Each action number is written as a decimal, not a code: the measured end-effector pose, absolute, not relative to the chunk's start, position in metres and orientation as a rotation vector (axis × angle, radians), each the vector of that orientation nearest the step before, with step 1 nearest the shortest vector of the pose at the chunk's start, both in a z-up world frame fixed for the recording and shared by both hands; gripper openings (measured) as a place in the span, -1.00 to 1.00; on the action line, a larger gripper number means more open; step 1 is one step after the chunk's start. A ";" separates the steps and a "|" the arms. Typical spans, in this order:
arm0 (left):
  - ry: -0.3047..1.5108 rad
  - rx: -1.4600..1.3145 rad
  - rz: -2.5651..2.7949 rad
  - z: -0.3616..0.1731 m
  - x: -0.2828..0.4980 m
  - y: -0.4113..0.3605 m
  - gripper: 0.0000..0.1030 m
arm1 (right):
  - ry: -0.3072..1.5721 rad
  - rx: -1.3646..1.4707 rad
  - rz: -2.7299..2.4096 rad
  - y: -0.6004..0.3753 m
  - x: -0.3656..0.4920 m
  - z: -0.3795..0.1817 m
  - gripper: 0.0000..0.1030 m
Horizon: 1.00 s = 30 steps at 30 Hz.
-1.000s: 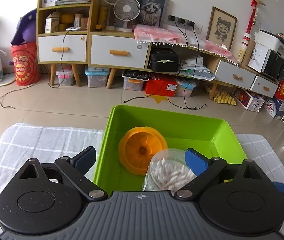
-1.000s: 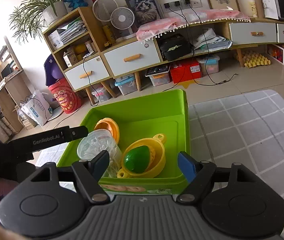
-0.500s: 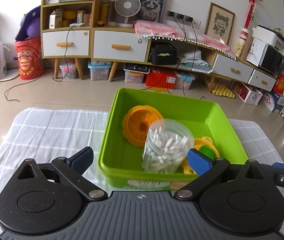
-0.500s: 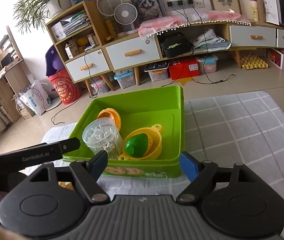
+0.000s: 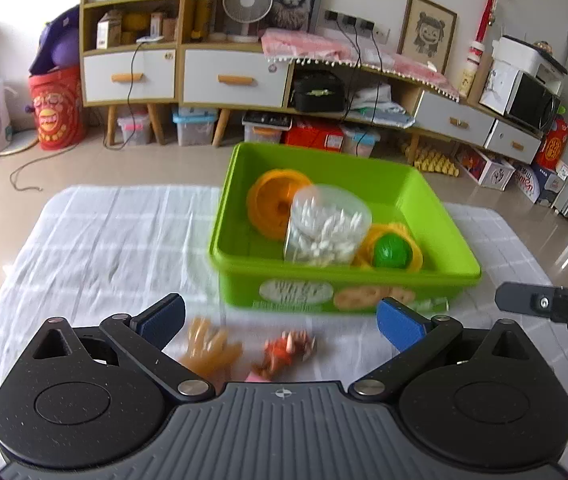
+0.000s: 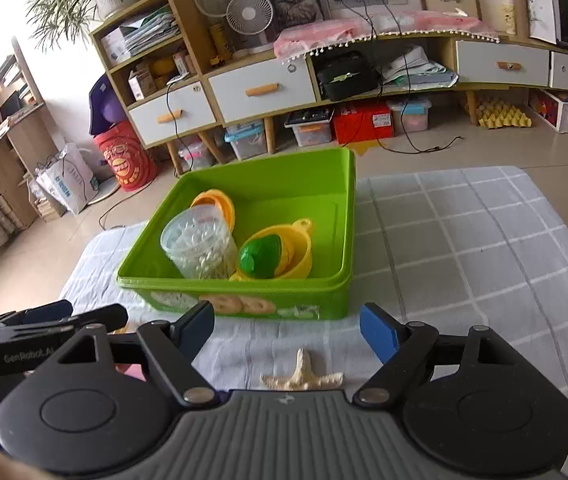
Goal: Organize rigid objects
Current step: 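Withdraw both open tools from the green bin, then move the left tool toward the pink pig toy while the right tool nears the purple grapes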
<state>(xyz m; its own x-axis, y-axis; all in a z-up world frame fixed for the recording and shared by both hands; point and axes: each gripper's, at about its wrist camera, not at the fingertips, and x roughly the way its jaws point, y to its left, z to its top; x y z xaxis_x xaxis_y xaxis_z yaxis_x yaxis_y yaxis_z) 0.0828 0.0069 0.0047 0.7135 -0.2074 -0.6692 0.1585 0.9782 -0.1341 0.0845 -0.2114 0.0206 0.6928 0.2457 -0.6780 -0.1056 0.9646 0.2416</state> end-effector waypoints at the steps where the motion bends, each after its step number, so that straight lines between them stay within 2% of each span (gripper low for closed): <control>1: 0.758 -0.074 -0.199 0.004 0.080 0.008 0.96 | 0.785 0.184 0.203 -0.211 0.083 0.020 0.14; 30: 0.781 -0.056 -0.212 -0.015 0.041 0.052 0.96 | 0.824 0.141 0.204 -0.236 0.054 -0.007 0.21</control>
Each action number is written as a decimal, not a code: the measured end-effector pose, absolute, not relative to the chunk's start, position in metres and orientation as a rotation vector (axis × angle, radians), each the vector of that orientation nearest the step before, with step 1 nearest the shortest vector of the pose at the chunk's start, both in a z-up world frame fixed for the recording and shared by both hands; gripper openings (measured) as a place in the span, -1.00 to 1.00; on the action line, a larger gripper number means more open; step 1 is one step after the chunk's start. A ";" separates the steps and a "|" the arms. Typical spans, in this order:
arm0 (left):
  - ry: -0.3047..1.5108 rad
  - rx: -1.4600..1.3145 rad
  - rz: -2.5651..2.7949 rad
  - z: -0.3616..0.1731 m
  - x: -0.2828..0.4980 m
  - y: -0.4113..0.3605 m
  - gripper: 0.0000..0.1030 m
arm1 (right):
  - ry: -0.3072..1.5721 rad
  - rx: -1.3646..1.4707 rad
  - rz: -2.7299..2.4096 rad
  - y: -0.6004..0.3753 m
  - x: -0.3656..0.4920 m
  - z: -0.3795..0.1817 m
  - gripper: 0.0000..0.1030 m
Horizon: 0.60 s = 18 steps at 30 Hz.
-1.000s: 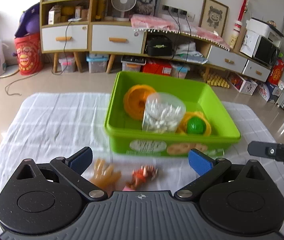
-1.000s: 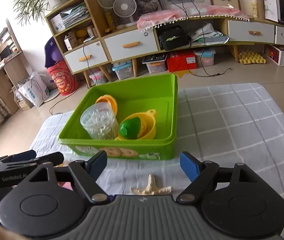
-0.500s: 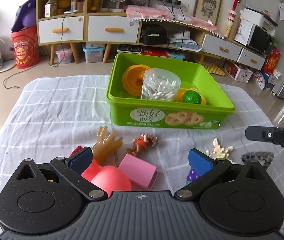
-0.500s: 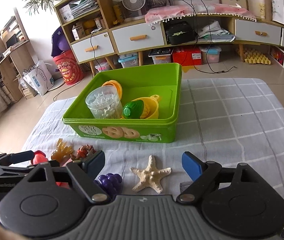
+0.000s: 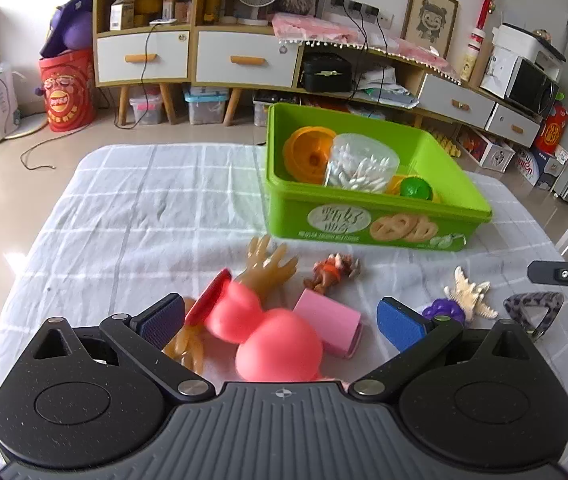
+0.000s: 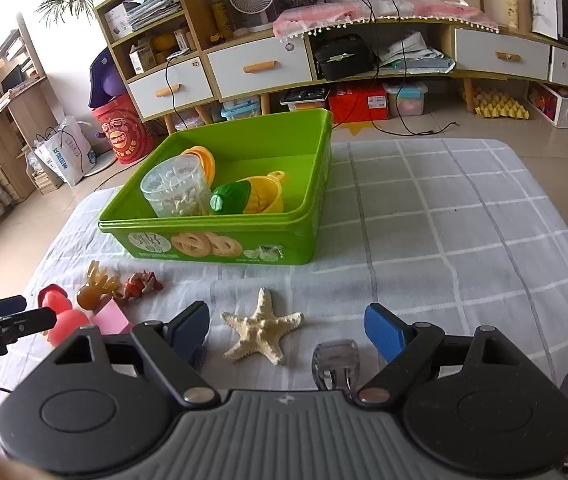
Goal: Organize rigid objects
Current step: 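Move the left tool toward the pink pig toy while the right tool nears the purple grapes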
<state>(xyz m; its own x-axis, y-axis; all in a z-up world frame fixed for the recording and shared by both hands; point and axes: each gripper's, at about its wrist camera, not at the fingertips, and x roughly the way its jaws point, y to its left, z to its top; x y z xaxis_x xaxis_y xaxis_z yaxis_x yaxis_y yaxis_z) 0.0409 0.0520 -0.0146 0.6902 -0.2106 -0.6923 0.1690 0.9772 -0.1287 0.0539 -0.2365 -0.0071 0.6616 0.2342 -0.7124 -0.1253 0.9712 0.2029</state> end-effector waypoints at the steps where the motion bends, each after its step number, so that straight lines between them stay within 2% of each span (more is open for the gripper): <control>1: 0.782 -0.055 -0.212 -0.016 0.039 0.053 0.96 | 0.824 0.139 0.205 -0.236 0.053 -0.008 0.21; 18: 0.841 -0.127 -0.225 -0.035 0.036 0.056 0.95 | 0.847 0.065 0.309 -0.198 0.038 -0.017 0.22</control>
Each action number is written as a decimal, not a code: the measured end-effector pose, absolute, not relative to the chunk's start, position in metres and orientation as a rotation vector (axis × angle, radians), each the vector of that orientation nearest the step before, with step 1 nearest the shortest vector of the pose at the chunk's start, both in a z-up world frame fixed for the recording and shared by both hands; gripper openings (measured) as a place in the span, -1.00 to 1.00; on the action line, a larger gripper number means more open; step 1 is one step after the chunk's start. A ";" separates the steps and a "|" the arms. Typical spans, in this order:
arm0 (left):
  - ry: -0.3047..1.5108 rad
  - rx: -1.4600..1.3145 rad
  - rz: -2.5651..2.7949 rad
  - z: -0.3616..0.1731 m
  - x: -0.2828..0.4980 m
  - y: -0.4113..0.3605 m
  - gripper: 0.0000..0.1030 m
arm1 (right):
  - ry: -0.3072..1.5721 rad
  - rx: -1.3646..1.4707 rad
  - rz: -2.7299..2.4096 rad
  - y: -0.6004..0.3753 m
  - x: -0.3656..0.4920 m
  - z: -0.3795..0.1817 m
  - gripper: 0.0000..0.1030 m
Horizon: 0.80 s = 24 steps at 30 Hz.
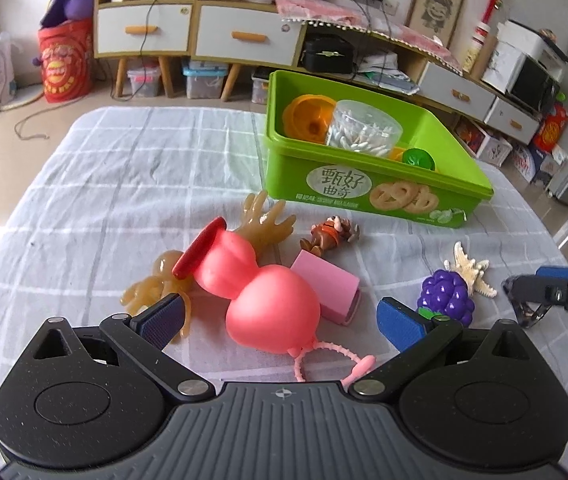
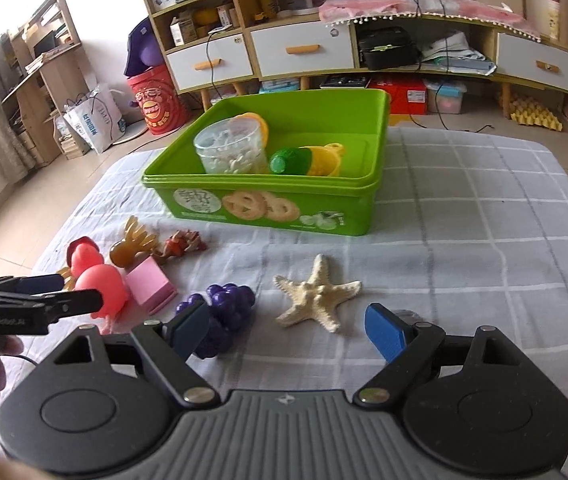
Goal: Organize rigid objects
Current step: 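Move the left tool toward the pink pig toy while the right tool nears the purple grapes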
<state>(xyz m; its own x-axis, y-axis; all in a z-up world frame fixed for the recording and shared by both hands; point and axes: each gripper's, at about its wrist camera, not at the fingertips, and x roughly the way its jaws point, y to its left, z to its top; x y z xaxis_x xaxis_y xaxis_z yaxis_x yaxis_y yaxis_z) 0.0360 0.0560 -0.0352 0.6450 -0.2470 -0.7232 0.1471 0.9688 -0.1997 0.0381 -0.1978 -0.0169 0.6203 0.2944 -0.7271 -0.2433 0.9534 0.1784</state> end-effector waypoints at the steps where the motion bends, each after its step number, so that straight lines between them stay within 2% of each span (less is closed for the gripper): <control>1: 0.844 -0.142 -0.222 -0.036 0.037 0.057 0.95 | 0.844 0.061 0.313 -0.195 0.038 -0.017 0.22; 14: 0.831 -0.228 -0.216 -0.038 0.039 0.051 0.79 | 0.874 0.007 0.399 -0.154 0.037 -0.032 0.23; 24: 0.826 -0.317 -0.168 -0.040 0.044 0.056 0.63 | 0.937 0.098 0.385 -0.147 0.051 -0.053 0.22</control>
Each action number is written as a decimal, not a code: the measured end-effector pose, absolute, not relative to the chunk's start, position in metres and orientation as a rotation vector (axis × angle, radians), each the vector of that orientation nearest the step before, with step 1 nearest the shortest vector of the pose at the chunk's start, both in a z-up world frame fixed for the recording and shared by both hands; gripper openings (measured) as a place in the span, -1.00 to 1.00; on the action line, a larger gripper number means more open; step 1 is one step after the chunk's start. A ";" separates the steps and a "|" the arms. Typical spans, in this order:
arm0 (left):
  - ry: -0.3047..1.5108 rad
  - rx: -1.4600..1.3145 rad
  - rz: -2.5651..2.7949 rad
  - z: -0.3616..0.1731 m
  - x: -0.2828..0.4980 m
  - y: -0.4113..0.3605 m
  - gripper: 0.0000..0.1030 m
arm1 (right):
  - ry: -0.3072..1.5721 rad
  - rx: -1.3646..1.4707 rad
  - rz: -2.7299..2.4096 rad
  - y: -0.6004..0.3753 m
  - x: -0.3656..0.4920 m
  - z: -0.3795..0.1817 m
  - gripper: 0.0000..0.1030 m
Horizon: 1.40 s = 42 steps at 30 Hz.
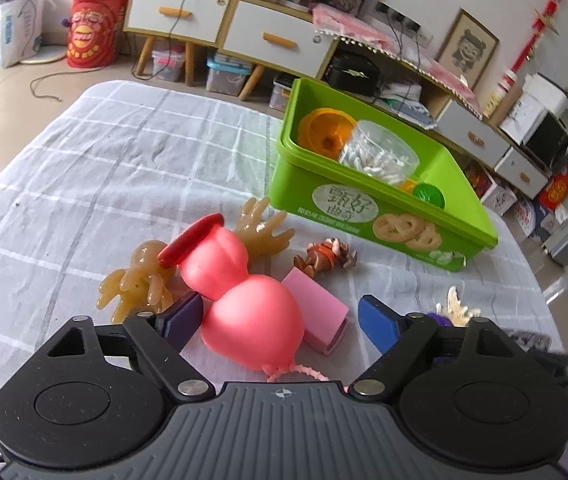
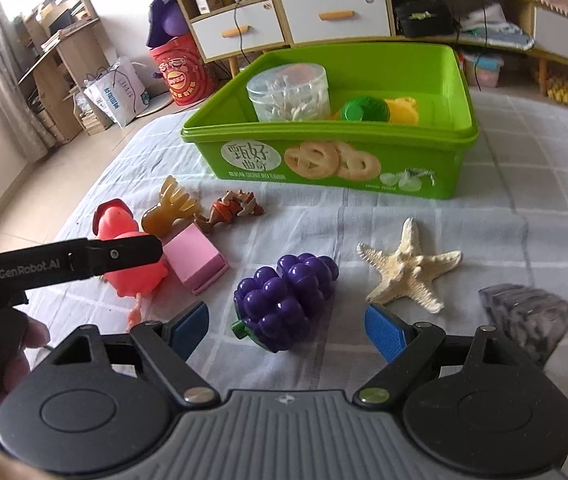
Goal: Organize rigid objects
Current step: 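Move the left tool toward the pink pig toy while the right tool nears the purple grapes, then grasp the pink pig with the left tool while the right tool grasps the purple grapes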
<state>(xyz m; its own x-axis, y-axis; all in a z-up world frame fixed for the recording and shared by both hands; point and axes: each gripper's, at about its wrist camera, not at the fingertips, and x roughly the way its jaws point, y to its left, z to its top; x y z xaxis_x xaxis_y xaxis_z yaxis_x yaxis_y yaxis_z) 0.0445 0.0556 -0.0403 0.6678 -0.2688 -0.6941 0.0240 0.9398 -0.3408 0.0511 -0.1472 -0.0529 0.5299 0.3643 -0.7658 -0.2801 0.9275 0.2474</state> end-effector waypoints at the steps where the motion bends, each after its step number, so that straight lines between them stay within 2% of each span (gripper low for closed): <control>1: 0.826 -0.331 -0.164 -0.041 0.045 0.057 0.60 | 0.941 0.109 0.385 -0.146 0.053 -0.055 0.22; 15: 0.869 -0.455 -0.060 -0.056 0.049 0.070 0.20 | 0.919 0.112 0.344 -0.134 0.064 -0.064 0.17; 24: 0.861 -0.456 -0.055 -0.053 0.046 0.072 0.19 | 0.905 0.151 0.307 -0.143 0.066 -0.063 -0.29; 42: 0.851 -0.469 -0.101 -0.041 0.042 0.066 0.18 | 0.890 0.192 0.310 -0.155 0.062 -0.046 -0.31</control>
<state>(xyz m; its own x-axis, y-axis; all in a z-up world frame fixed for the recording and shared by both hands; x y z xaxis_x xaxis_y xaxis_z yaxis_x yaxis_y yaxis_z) 0.0416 0.0662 -0.0412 0.6610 -0.2701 -0.7000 -0.0985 0.8937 -0.4378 0.0622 -0.1549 -0.0461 0.5892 0.3432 -0.7315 -0.1847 0.9385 0.2916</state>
